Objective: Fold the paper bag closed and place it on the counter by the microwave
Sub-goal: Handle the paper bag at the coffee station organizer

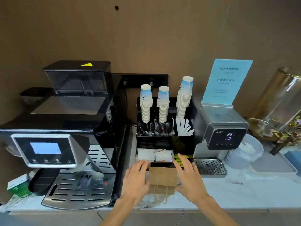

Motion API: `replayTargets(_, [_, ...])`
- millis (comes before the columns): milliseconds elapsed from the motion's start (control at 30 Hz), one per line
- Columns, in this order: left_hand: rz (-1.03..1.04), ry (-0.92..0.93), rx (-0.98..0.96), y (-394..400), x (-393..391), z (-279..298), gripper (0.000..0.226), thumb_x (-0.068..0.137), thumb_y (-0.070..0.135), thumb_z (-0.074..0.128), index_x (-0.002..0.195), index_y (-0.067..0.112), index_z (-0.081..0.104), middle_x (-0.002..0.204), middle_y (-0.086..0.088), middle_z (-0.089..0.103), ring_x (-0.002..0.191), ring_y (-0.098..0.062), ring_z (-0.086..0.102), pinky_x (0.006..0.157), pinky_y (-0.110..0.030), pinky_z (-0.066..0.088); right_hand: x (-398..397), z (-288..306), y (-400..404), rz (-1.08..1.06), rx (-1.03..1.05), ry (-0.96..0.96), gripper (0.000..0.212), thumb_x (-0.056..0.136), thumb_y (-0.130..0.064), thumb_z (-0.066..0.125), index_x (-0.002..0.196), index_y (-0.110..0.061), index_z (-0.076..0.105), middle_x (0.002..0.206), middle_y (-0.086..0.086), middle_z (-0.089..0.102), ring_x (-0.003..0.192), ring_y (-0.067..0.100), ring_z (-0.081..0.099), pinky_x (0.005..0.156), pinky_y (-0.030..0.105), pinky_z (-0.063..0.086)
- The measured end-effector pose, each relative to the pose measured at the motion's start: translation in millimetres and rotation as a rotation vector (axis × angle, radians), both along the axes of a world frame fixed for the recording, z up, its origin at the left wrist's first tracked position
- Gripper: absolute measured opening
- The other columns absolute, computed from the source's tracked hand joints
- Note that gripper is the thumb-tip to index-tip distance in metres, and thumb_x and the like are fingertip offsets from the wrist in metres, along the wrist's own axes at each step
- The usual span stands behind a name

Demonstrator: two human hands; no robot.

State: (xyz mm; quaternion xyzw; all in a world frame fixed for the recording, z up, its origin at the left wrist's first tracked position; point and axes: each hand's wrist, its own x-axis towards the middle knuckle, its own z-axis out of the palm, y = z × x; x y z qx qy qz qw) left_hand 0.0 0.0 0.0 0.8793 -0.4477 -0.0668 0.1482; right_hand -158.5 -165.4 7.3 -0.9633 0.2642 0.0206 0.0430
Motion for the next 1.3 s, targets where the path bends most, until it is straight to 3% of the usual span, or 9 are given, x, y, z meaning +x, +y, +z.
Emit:
replayTargets(200, [0.014, 0.264, 0.077, -11, 8, -14, 0.075, 0.090, 0.004, 0.052, 0.157, 0.027, 0.025, 0.155, 0.002, 0.037, 0.132, -0.022, 0.052, 0.106, -0.042, 0.050, 14, -22, 4, -0.004, -0.015, 0.111, 0.098, 0.081, -0.032, 0.077, 0.156, -0.022, 0.016, 0.163, 0.003, 0.018, 0.149, 0.024, 0.021, 0.120, 0.044, 0.025])
replayTargets(433, [0.050, 0.514, 0.029, -23, 11, -33, 0.087, 0.085, -0.009, 0.050, 0.158, 0.031, 0.024, 0.155, 0.006, 0.039, 0.141, -0.021, 0.042, 0.118, -0.048, 0.041, 20, -38, -4, -0.019, -0.004, 0.132, 0.084, 0.088, -0.017, 0.067, 0.155, -0.022, 0.018, 0.159, 0.003, 0.028, 0.143, 0.024, 0.031, 0.115, 0.041, 0.034])
replayTargets(633, [0.114, 0.809, -0.114, -34, 16, -39, 0.086, 0.081, -0.016, 0.061, 0.152, 0.028, 0.040, 0.129, 0.010, 0.048, 0.112, -0.010, 0.056, 0.102, -0.037, 0.055, 20, -24, -40, 0.028, 0.374, 0.123, 0.080, 0.094, -0.039, 0.062, 0.158, -0.020, 0.018, 0.164, 0.000, 0.020, 0.149, 0.022, 0.021, 0.122, 0.036, 0.024])
replayTargets(767, [0.126, 0.917, -0.150, -41, 9, -38, 0.100, 0.072, 0.020, 0.089, 0.154, 0.032, 0.032, 0.140, 0.004, 0.044, 0.128, -0.020, 0.053, 0.112, -0.042, 0.049, 26, -8, -56, 0.058, 0.543, 0.102, 0.043, 0.103, -0.036, 0.046, 0.141, -0.015, 0.049, 0.148, 0.005, 0.044, 0.140, 0.021, 0.033, 0.119, 0.036, 0.027])
replayTargets(833, [0.166, 0.879, -0.157, -50, 0, -33, 0.107, 0.063, 0.047, 0.090, 0.152, 0.030, 0.033, 0.136, 0.008, 0.044, 0.128, -0.018, 0.052, 0.113, -0.037, 0.047, 31, -3, -61, 0.048, 0.564, 0.030, 0.031, 0.106, -0.033, 0.040, 0.103, -0.011, 0.061, 0.110, 0.009, 0.062, 0.107, 0.023, 0.055, 0.096, 0.036, 0.044])
replayTargets(900, [0.208, 0.755, -0.202, -60, -11, -29, 0.089, 0.064, 0.059, 0.086, 0.138, 0.030, 0.047, 0.131, 0.009, 0.050, 0.122, -0.014, 0.056, 0.108, -0.031, 0.049, 36, 4, -65, 0.051, 0.573, -0.014, 0.033, 0.107, -0.033, 0.039, 0.080, -0.017, 0.051, 0.081, 0.003, 0.056, 0.076, 0.020, 0.054, 0.069, 0.029, 0.040])
replayTargets(967, [0.272, 0.657, -0.290, -71, -18, -27, 0.058, 0.074, 0.057, 0.081, 0.119, 0.028, 0.059, 0.122, 0.005, 0.054, 0.109, -0.008, 0.059, 0.101, -0.026, 0.049, 39, 7, -70, 0.070, 0.599, -0.032, 0.038, 0.106, -0.034, 0.040, 0.070, -0.025, 0.044, 0.069, -0.005, 0.049, 0.063, 0.010, 0.046, 0.059, 0.023, 0.033])
replayTargets(1200, [0.332, 0.344, -0.149, -93, -20, -13, 0.045, 0.088, 0.051, 0.069, 0.120, 0.021, 0.056, 0.118, 0.002, 0.057, 0.112, -0.017, 0.056, 0.095, -0.030, 0.051, 42, 10, -87, 0.088, 0.675, -0.078, 0.042, 0.106, -0.035, 0.041, 0.065, -0.029, 0.040, 0.063, -0.010, 0.043, 0.056, 0.001, 0.040, 0.059, 0.022, 0.032])
replayTargets(1300, [0.349, 0.332, -0.163, -96, -22, -13, 0.034, 0.096, 0.039, 0.062, 0.125, 0.025, 0.052, 0.121, 0.000, 0.062, 0.110, -0.019, 0.059, 0.092, -0.032, 0.053, 37, 12, -89, 0.064, 0.723, -0.121, 0.025, 0.105, -0.036, 0.041, 0.084, -0.034, 0.056, 0.078, -0.015, 0.057, 0.070, -0.006, 0.051, 0.068, 0.018, 0.038])
